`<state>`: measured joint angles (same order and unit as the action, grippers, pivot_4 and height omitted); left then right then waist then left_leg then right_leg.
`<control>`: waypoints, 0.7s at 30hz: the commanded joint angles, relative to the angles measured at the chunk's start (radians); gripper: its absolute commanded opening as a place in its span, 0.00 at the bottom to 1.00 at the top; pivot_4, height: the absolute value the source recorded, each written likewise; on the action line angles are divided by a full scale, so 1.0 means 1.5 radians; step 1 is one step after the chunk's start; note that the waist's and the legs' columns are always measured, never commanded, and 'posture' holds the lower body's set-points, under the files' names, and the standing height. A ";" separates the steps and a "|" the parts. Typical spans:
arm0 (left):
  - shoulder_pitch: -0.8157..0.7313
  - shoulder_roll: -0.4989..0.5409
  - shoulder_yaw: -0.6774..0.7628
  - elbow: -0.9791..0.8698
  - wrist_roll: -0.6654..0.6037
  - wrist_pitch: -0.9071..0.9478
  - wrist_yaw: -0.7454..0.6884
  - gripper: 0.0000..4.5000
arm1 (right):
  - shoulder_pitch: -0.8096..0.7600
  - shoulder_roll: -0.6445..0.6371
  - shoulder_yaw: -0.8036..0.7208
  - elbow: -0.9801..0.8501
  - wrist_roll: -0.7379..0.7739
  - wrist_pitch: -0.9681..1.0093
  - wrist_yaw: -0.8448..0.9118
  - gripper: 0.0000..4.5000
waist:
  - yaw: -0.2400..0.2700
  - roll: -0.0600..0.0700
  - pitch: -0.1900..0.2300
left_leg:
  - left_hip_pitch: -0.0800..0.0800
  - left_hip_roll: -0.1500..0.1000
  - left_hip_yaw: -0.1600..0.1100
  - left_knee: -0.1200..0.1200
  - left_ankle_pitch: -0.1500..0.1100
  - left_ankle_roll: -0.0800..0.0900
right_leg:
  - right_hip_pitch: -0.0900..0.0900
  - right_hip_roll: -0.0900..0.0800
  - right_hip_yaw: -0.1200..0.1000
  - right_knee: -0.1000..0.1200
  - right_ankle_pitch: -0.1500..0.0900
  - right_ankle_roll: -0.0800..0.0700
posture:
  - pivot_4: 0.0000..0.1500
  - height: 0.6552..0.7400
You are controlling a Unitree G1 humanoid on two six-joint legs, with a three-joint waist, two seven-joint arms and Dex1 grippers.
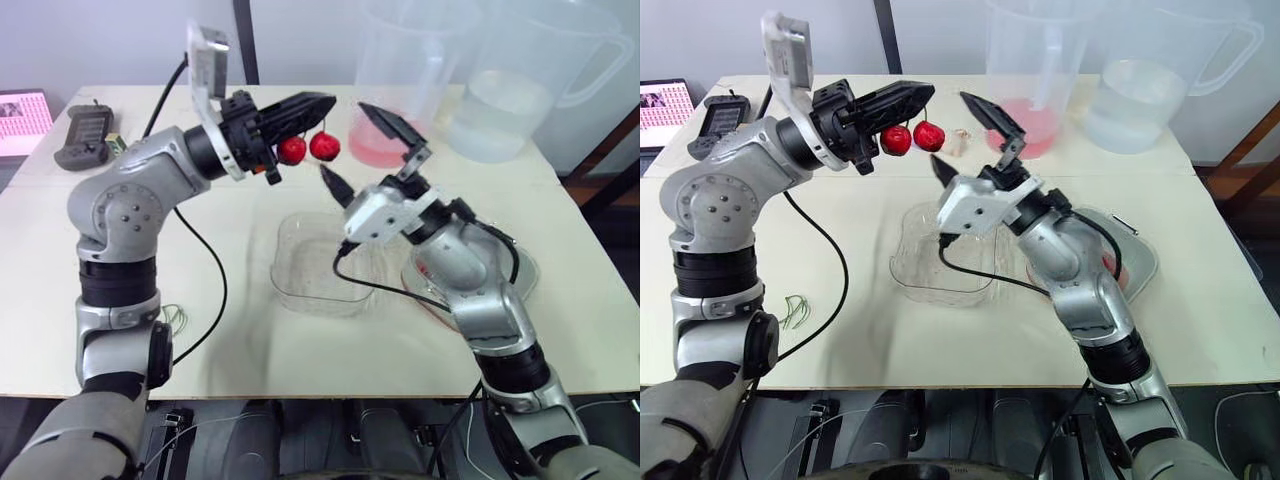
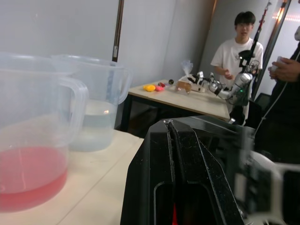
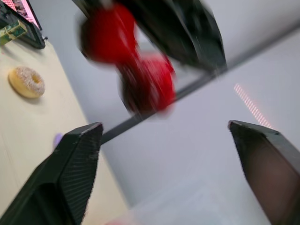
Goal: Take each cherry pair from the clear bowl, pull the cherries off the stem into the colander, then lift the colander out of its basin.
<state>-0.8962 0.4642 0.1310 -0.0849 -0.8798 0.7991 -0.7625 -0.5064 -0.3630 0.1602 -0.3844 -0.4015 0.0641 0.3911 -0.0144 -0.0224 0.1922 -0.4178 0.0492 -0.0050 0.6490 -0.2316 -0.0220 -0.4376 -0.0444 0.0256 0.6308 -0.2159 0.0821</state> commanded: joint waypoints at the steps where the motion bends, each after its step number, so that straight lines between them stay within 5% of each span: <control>1: -0.004 0.018 0.013 -0.014 0.000 -0.008 -0.019 0.00 | -0.013 0.057 -0.109 -0.036 0.272 0.181 0.096 0.99 | 0.000 0.000 0.000 | 0.001 0.000 0.000 0.000 0.000 0.000 | 0.000 0.000 0.000 0.000 0.000 0.000 | 1.00 1.00; 5: 0.008 0.024 0.017 -0.018 -0.013 0.003 -0.033 0.00 | -0.072 0.036 -0.264 -0.059 0.680 0.562 0.189 0.99 | -0.001 0.001 0.000 | 0.006 0.000 0.000 -0.001 0.000 0.000 | 0.005 0.000 0.000 0.000 0.000 0.000 | 1.00 1.00; 9: 0.032 0.025 0.009 -0.041 -0.020 0.010 -0.042 0.00 | -0.110 -0.035 -0.340 -0.040 0.906 0.750 0.209 0.99 | 0.000 0.001 0.001 | 0.006 0.000 0.000 -0.002 0.000 0.000 | 0.005 0.000 0.000 0.000 -0.001 -0.002 | 1.00 1.00; 21: 0.055 0.008 0.012 -0.101 -0.073 0.045 -0.021 0.00 | -0.162 -0.017 -0.284 0.004 0.955 0.720 0.109 0.99 | -0.003 0.001 0.000 | 0.006 0.000 0.000 -0.002 0.000 0.001 | 0.005 0.000 0.000 0.000 -0.002 -0.001 | 1.00 1.00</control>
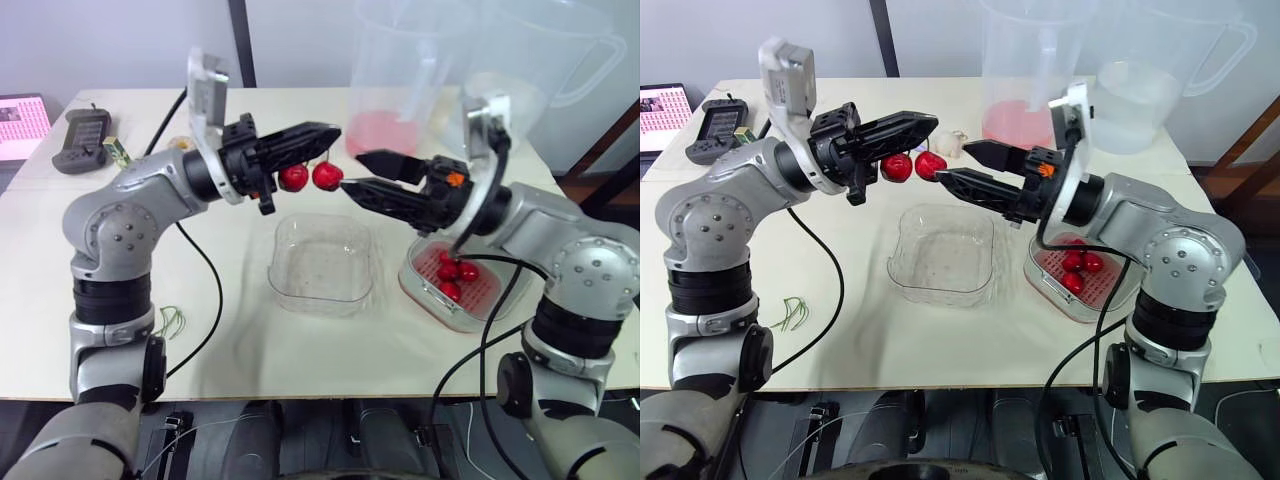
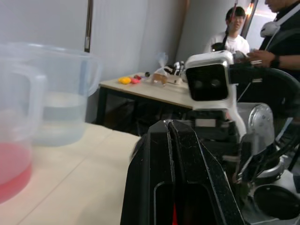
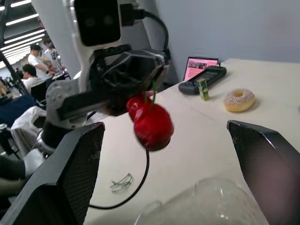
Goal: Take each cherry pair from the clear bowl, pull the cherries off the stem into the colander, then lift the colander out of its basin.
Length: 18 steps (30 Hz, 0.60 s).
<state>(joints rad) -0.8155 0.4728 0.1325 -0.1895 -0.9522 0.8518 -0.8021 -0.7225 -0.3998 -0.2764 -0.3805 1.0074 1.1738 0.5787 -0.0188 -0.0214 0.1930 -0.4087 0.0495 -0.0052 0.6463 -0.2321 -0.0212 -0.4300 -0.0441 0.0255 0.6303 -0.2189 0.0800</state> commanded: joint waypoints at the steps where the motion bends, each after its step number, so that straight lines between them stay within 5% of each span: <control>1: 0.002 0.002 0.010 -0.034 -0.027 0.012 0.009 0.00 | -0.018 0.007 0.010 0.003 0.019 -0.020 -0.019 0.99 | 0.000 0.000 0.000 | 0.000 0.000 0.000 0.000 0.000 0.000 | 0.000 0.000 0.000 0.000 0.000 0.000 | 1.00 1.00; 7: 0.002 -0.004 0.009 -0.039 -0.032 0.014 0.023 0.00 | -0.017 0.020 0.029 0.004 0.065 -0.008 -0.046 0.99 | 0.001 0.000 0.000 | 0.000 0.000 0.000 0.000 0.000 0.000 | 0.000 0.000 0.000 0.000 0.000 0.000 | 1.00 1.00; 10: 0.009 -0.004 0.011 -0.045 -0.039 0.019 0.029 0.00 | -0.013 0.019 0.038 0.003 0.078 -0.011 -0.060 0.80 | 0.001 0.000 0.000 | 0.000 0.000 0.000 0.000 0.000 0.000 | 0.000 0.000 0.000 0.000 0.000 0.000 | 1.00 1.00; 14: 0.011 -0.002 0.010 -0.045 -0.042 0.018 0.032 0.00 | -0.012 0.016 0.047 0.005 0.088 -0.016 -0.071 0.39 | 0.001 0.000 0.000 | 0.000 0.000 0.000 0.000 0.000 0.000 | 0.000 0.000 0.000 0.000 0.000 0.000 | 1.00 1.00; 18: 0.009 -0.003 0.008 -0.043 -0.040 0.015 0.030 0.00 | -0.011 0.012 0.054 0.006 0.089 -0.022 -0.076 0.39 | 0.001 0.000 0.000 | 0.000 0.000 0.000 0.000 0.000 0.000 | 0.000 0.000 0.000 0.000 0.000 0.000 | 1.00 1.00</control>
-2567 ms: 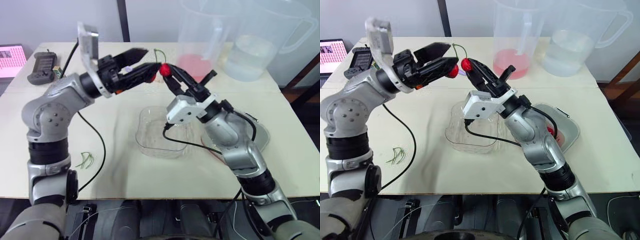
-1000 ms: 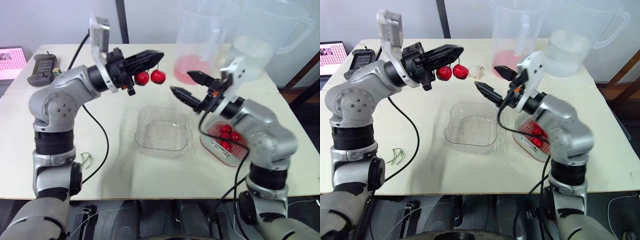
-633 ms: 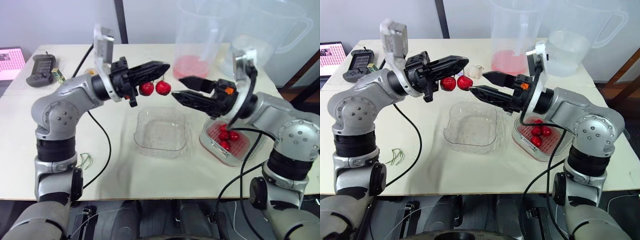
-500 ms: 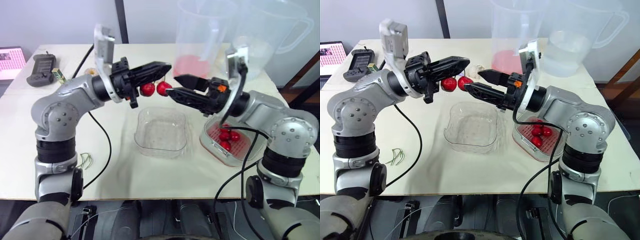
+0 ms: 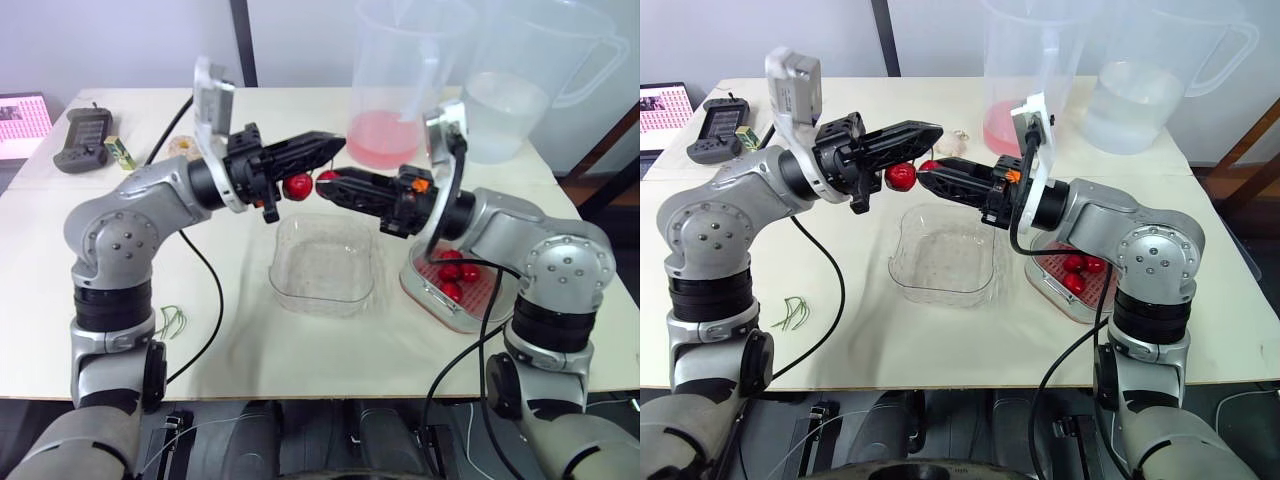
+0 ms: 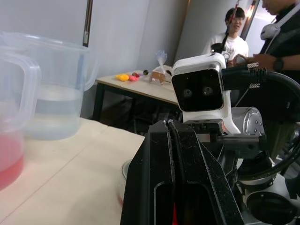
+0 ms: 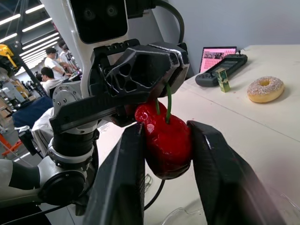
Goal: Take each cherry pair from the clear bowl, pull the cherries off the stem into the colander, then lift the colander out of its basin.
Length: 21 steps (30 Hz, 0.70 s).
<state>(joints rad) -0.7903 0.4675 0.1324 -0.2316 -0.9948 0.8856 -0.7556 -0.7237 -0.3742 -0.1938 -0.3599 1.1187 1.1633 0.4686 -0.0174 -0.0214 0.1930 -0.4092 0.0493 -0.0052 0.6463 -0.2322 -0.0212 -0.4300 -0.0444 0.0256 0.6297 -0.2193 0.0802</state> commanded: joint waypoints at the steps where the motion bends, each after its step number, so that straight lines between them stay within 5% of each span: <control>1: -0.008 0.001 0.009 -0.014 -0.011 -0.008 -0.001 0.00 | -0.010 -0.006 -0.001 -0.006 0.018 -0.014 -0.004 0.39 | 0.000 0.000 0.000 | 0.000 0.000 0.000 0.000 0.000 0.000 | 0.000 0.000 0.000 0.000 0.000 0.000 | 1.00 1.00; 7: -0.006 0.003 0.008 -0.015 -0.008 -0.009 -0.005 0.00 | -0.006 -0.015 -0.001 -0.003 0.034 -0.012 -0.009 0.39 | 0.000 0.000 0.000 | 0.000 0.000 0.000 0.000 0.000 0.000 | 0.000 0.000 0.000 0.000 0.000 0.000 | 1.00 1.00; 11: -0.001 0.000 0.006 -0.017 -0.011 -0.007 -0.005 0.00 | -0.007 -0.016 -0.002 -0.003 0.047 -0.016 -0.016 0.14 | 0.000 0.000 0.000 | 0.000 0.000 0.000 0.000 0.000 0.000 | 0.000 0.000 0.000 0.000 0.000 0.000 | 1.00 1.00; 21: 0.006 0.000 0.005 -0.014 -0.012 -0.008 -0.017 0.00 | 0.016 -0.064 0.012 -0.015 0.100 0.022 -0.011 0.14 | 0.000 0.000 0.000 | 0.000 0.000 0.000 0.000 0.000 0.000 | 0.000 0.000 0.000 -0.001 0.000 0.000 | 1.00 1.00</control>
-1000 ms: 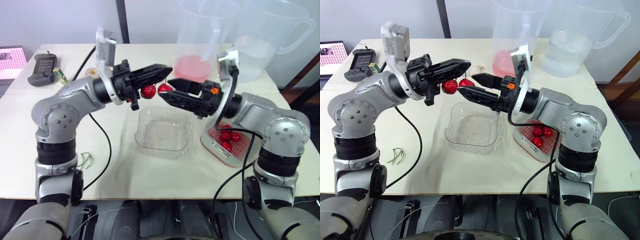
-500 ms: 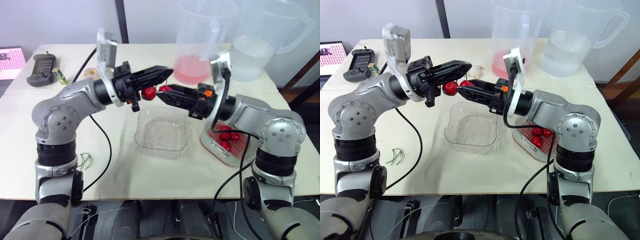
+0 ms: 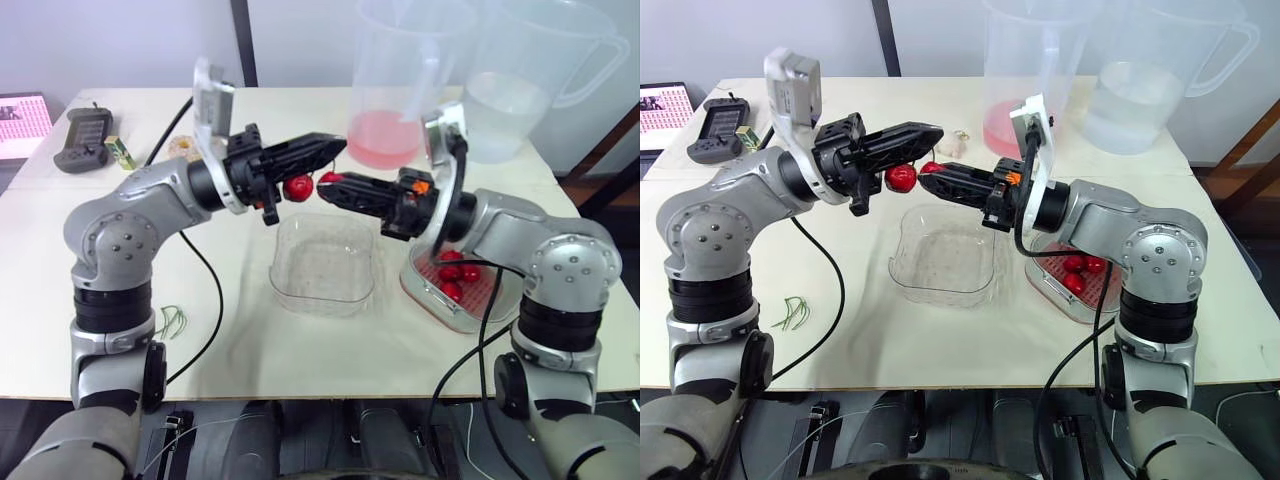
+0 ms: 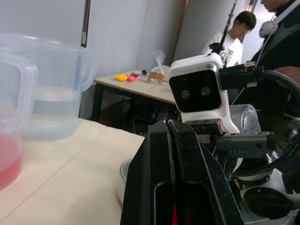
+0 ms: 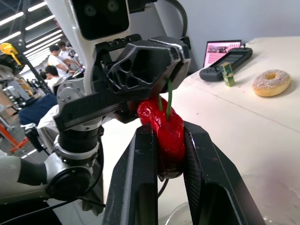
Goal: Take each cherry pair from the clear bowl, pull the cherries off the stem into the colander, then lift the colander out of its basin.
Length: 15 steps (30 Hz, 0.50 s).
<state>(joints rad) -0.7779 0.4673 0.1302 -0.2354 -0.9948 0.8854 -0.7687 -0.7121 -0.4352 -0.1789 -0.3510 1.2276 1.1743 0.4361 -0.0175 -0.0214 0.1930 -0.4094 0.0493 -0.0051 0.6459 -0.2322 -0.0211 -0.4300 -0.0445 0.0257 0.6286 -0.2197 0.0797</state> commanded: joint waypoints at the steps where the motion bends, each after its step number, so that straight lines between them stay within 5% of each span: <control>1: -0.003 0.000 0.005 -0.010 -0.011 -0.009 -0.009 0.00 | 0.016 -0.034 0.009 -0.024 0.029 0.022 0.014 0.14 | 0.000 0.000 0.000 | 0.000 0.000 0.000 0.000 0.000 0.000 | 0.000 0.000 0.000 0.000 0.000 0.000 | 1.00 1.00; 15: 0.011 0.011 0.012 -0.009 -0.007 -0.012 -0.026 0.00 | 0.049 -0.207 0.013 -0.025 -0.056 -0.013 0.104 0.14 | 0.003 0.000 0.000 | -0.001 0.000 0.000 0.000 0.000 0.000 | 0.000 0.000 0.000 -0.003 0.000 0.000 | 1.00 1.00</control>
<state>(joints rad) -0.7544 0.4756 0.1319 -0.2328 -0.9942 0.8844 -0.8031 -0.6187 -0.7025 -0.1210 -0.3973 1.1838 1.1915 0.5513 -0.0123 -0.0218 0.1933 -0.4117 0.0490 -0.0046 0.6461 -0.2323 -0.0211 -0.4302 -0.0450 0.0260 0.6235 -0.2199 0.0792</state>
